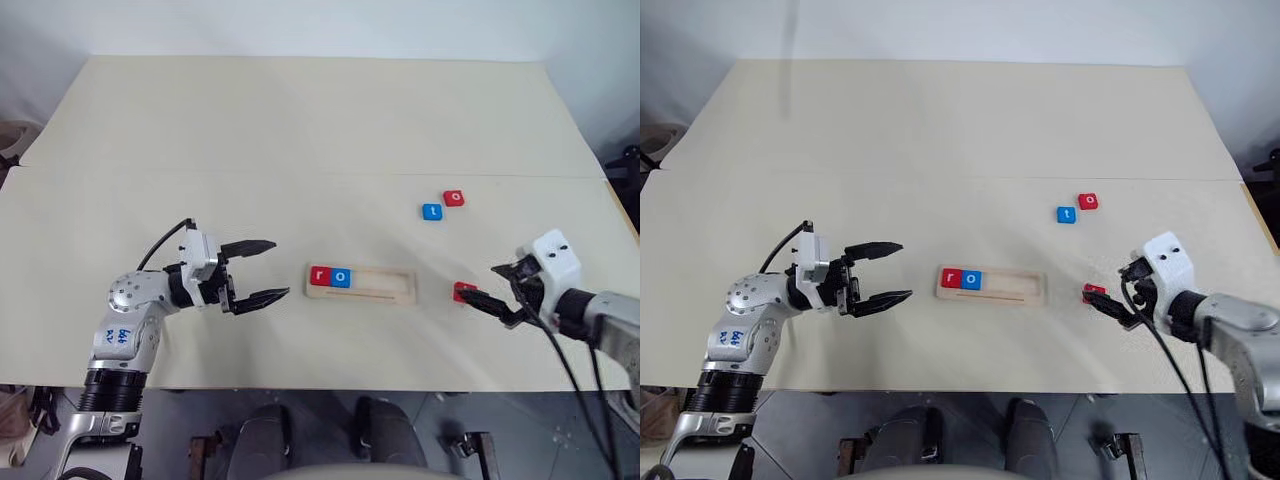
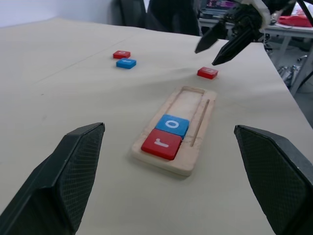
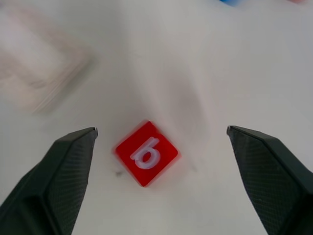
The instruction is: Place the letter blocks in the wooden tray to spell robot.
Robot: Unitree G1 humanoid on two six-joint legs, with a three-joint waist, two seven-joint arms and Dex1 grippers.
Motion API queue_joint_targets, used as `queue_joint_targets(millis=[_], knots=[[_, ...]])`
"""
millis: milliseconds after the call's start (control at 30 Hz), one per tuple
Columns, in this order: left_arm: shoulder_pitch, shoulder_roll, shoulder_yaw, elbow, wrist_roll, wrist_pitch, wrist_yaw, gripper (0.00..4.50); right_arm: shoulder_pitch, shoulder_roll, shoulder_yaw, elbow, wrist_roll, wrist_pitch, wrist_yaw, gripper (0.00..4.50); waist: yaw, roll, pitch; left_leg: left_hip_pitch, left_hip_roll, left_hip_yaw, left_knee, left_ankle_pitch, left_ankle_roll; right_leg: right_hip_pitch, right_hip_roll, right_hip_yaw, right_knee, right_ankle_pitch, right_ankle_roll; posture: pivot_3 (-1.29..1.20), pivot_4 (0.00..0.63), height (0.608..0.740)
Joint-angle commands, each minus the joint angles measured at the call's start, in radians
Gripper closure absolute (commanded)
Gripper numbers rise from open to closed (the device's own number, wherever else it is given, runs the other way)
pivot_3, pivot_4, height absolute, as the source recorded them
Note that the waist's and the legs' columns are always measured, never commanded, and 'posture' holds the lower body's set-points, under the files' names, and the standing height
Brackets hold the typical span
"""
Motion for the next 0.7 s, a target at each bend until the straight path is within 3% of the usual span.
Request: queue_joint_targets(millis=[33, 233, 333, 567, 700], knots=[[0.017, 0.015, 0.004, -0.064, -0.022, -0.008, -0.023, 0.0, -0.066, -0.078, 0.096, 0.215, -0.076, -0.268, 0.204, 0.03, -0.003, 0.0, 0.0, 0.0, 0.0, 0.0, 0.0, 0.0, 0.0, 0.0, 0.0, 0.0, 0.0, 0.0, 0.0, 0.0, 0.15, 0.74], [0.034, 0.016, 0.006, -0.11, -0.018, -0.006, -0.014, 0.0, -0.21, -0.091, 0.244, 0.443, -0.165, -0.392, 0.313, 0.03, -0.001, 0.0, 0.0, 0.001, 0.0, 0.001, 0.002, 0.0, -0.001, 0.001, 0.0, 0.0, 0.0, 0.0, 0.001, 0.0, 0.15, 0.74], [0.045, 0.018, 0.013, -0.129, -0.02, 0.0, -0.001, 0.0, -0.242, -0.062, 0.277, 0.494, -0.197, -0.437, 0.309, 0.62, 0.0, -0.001, 0.0, 0.001, 0.0, 0.001, 0.003, 0.0, 0.0, 0.003, 0.0, 0.0, -0.001, 0.001, 0.001, 0.0, 0.15, 0.74], [0.055, 0.028, 0.021, -0.146, -0.026, 0.0, 0.005, 0.0, -0.235, -0.048, 0.291, 0.477, -0.2, -0.437, 0.333, 2.98, 0.001, -0.001, 0.0, 0.002, 0.001, 0.0, 0.003, 0.0, -0.001, 0.004, 0.0, -0.001, -0.001, 0.001, 0.001, 0.0, 0.15, 0.74], [0.055, 0.031, 0.028, -0.141, -0.027, -0.024, -0.005, 0.0, -0.266, -0.026, 0.276, 0.454, -0.181, -0.478, 0.339, 3.02, -0.001, -0.001, 0.0, 0.002, 0.001, 0.0, 0.003, 0.0, -0.001, 0.004, 0.0, -0.001, -0.001, 0.001, 0.001, 0.0, 0.15, 0.74]])
